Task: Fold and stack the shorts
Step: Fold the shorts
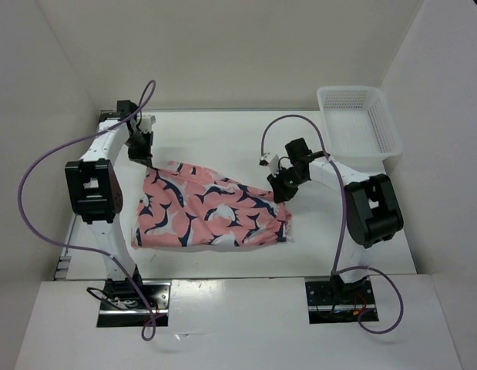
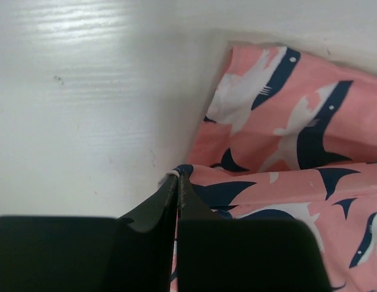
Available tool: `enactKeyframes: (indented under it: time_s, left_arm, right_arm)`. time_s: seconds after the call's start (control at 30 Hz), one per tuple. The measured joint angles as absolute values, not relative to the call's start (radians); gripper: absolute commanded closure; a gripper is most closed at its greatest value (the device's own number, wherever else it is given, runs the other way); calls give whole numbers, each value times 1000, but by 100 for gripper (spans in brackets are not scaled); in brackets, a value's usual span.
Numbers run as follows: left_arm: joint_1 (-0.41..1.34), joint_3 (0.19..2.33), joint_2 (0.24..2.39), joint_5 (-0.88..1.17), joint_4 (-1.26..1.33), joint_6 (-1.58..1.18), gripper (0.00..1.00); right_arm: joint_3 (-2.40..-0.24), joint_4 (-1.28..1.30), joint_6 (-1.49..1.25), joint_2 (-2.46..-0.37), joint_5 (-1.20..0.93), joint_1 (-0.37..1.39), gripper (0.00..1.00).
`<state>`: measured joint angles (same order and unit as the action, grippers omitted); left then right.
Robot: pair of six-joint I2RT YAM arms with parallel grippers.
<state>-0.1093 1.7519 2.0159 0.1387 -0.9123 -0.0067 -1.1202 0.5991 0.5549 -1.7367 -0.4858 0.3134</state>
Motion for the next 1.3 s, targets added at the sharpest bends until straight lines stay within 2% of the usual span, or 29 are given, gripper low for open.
enactKeyframes:
  time_s: [0.07,0.13,0.17,0.2,0.3,0.33,0.37,0.4,0.47,0.9,0.93,1.0,1.07,1.1,1.13,1.17,1.23,1.3]
  left_arm:
    - [-94,1762,2055,120,-895,-7,100]
    - [-78,1777,2092,99,-874,-7,94]
    - [-71,1783,2107,90,-862,-7,89]
    - [-65,1790,2121,82,-854,-5,84]
    - [-58,1803,2151,63,-829,-4,84]
    - [-58,1807,2156,65,-823,-4,87]
    - [-59,1807,2158,68,-813,-5,89]
    - [-60,1807,2158,76,-807,-4,91]
    - [-60,1823,2158,98,-804,-5,96]
    - [52,2184,2138,201,-750,-4,97]
    - [65,2190,2142,197,-739,-4,93]
    - [85,2231,2180,191,-734,0,73]
    - [93,2310,2261,185,-720,1,58]
    - [93,2360,2308,178,-718,2,48]
    - [92,2446,2385,173,-726,-1,29]
    - [91,2514,2444,166,-729,6,24]
    - [89,2665,2570,159,-767,-1,18]
    - [88,2730,2639,152,-801,-2,4]
  right_arm:
    - [-1121,599,559,-1752,-473,313,94]
    - [-1121,598,559,-1764,-461,313,87]
    - [-1121,598,558,-1769,-456,313,74]
    - [-1121,597,554,-1773,-448,313,68]
    - [-1123,598,546,-1778,-409,313,65]
    - [-1129,598,545,-1778,-398,313,69]
    - [-1136,599,546,-1778,-390,313,83]
    - [-1143,598,551,-1778,-383,313,90]
    - [-1158,599,551,-1778,-375,313,100]
    - [-1182,654,635,-1778,-399,304,100]
    - [-1182,658,640,-1778,-398,303,100]
    - [-1182,666,646,-1778,-397,302,100]
    - [-1182,669,647,-1778,-392,302,87]
    - [-1184,669,644,-1779,-385,302,79]
    - [-1185,668,641,-1779,-377,302,56]
    - [-1186,668,633,-1781,-371,302,44]
    - [-1192,667,632,-1785,-354,300,32]
    - [-1203,667,625,-1788,-342,289,30]
